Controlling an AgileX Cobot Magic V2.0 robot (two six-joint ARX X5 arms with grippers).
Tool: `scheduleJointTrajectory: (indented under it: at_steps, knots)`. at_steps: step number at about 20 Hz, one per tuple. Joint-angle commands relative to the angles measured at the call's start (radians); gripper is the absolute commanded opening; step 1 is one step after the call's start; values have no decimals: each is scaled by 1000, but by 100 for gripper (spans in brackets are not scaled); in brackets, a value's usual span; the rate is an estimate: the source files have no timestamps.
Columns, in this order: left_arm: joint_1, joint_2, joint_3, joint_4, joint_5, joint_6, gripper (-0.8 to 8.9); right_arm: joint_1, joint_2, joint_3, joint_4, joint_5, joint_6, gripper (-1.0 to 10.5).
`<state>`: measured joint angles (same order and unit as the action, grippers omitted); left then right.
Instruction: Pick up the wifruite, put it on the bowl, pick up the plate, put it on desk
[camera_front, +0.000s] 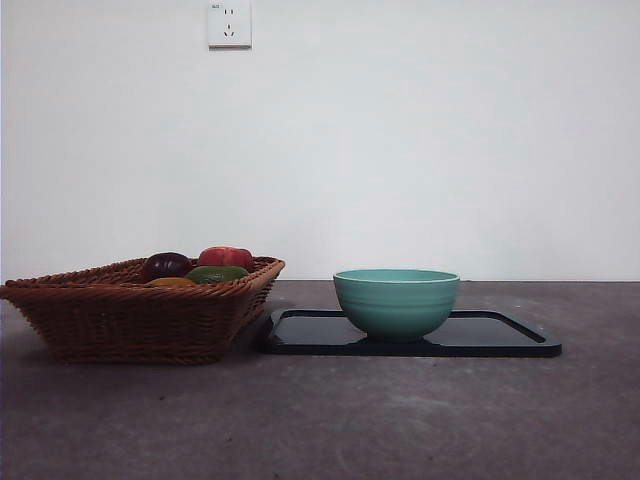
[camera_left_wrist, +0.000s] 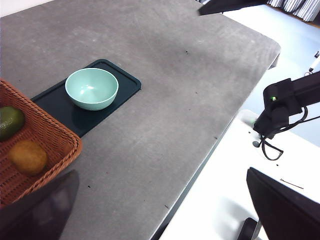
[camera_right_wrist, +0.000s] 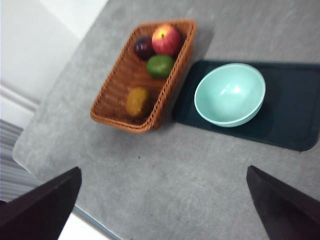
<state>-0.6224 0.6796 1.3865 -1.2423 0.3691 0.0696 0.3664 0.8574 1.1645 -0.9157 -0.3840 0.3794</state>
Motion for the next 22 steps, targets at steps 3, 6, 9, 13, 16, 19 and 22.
scheduleJointTrajectory:
  at_steps: [3, 6, 9, 13, 16, 19, 22]
  knots:
    - [-6, 6, 19, 7, 3, 17, 532, 5, 188, 108, 13, -5, -25, 552]
    - [-6, 6, 19, 7, 3, 17, 532, 5, 353, 222, 10, 21, -63, 553]
    - [-6, 6, 19, 7, 3, 17, 532, 5, 518, 346, -28, 74, -77, 553]
    - [-6, 6, 19, 6, 3, 16, 532, 4, 730, 476, -124, 186, -106, 553]
    - [-7, 6, 19, 6, 3, 16, 532, 4, 866, 518, -140, 232, -127, 553]
    - [-7, 6, 19, 6, 3, 16, 532, 4, 970, 520, -122, 232, -126, 553]
    - [-7, 6, 19, 6, 3, 16, 532, 4, 1062, 520, -96, 237, -125, 553]
